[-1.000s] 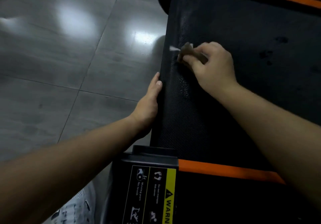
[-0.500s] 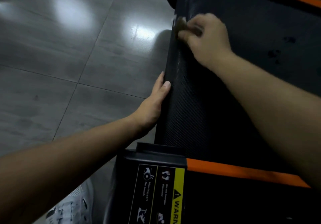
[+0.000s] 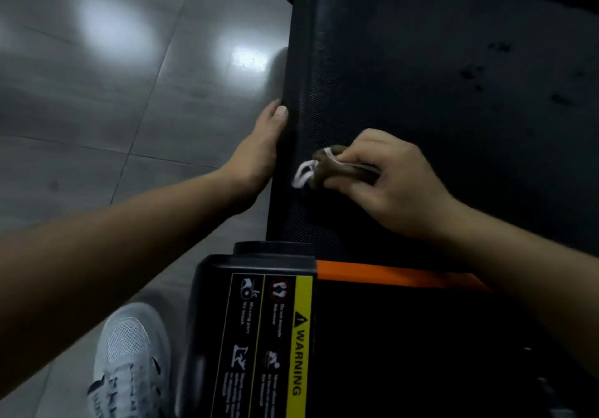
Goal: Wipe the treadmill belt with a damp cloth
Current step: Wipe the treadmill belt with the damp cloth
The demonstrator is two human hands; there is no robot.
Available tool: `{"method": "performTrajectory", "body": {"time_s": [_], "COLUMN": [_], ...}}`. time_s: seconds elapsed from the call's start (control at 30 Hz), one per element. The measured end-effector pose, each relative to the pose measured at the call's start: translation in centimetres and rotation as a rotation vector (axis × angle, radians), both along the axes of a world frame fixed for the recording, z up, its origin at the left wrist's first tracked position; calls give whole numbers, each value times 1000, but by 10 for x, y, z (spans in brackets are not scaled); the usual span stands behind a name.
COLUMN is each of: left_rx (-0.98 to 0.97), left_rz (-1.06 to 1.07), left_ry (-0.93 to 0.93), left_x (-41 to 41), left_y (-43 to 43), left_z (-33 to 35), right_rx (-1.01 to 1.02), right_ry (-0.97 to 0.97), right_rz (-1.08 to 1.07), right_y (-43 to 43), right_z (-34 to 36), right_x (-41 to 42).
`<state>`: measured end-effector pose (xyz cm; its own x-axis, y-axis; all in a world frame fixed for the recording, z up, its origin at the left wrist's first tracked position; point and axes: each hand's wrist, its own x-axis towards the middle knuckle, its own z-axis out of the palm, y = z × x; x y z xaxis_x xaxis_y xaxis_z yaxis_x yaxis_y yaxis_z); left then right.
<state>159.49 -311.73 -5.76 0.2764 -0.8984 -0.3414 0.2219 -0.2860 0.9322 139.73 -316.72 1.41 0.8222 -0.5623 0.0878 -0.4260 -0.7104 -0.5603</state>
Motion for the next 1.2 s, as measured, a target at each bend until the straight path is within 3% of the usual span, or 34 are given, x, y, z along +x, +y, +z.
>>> {"method": "performTrajectory", "body": {"time_s": [0.07, 0.13, 0.2, 0.23, 0.4, 0.47, 0.57, 0.67, 0.77, 0.9, 1.07, 1.2], "left_rx": [-11, -38, -34, -40, -73, -114, -168, 11, 126, 126, 123, 135], "left_rz": [6, 18, 34, 50, 73, 54, 47, -102, -205, -225, -238, -253], "left_ry": [-94, -145, -193, -218, -416, -484, -598, -864, -1093, -1157, -1207, -1250], "left_x": [-1, -2, -3, -2, 9, 12, 16, 11, 4, 6, 4, 3], "left_y": [-18, -37, -51, -57, -94, -113, -150, -185, -193, -192, -193, -191], "left_z": [10, 18, 26, 29, 44, 52, 59, 59, 52, 46, 45, 43], "right_rx": [-90, -224, -214, -214, -167, -226, -214, -101, -141, -214, -233, -186], "right_ry": [1, -40, -41, -49, -95, -99, -76, -84, -79, -49, -53, -19], "right_rz": [-24, -231, -487, -516, -163, -246, -535, -630, -585, -428, -788, -508], "right_y": [-23, -68, -101, -103, -68, -113, -211, -278, -292, -298, -341, -311], "right_z": [1, -5, -10, -15, -15, -16, -12, -6, -7, -8, -7, -7], "right_x": [-4, 8, 18, 19, 6, 21, 57, 88, 107, 102, 125, 115]}}
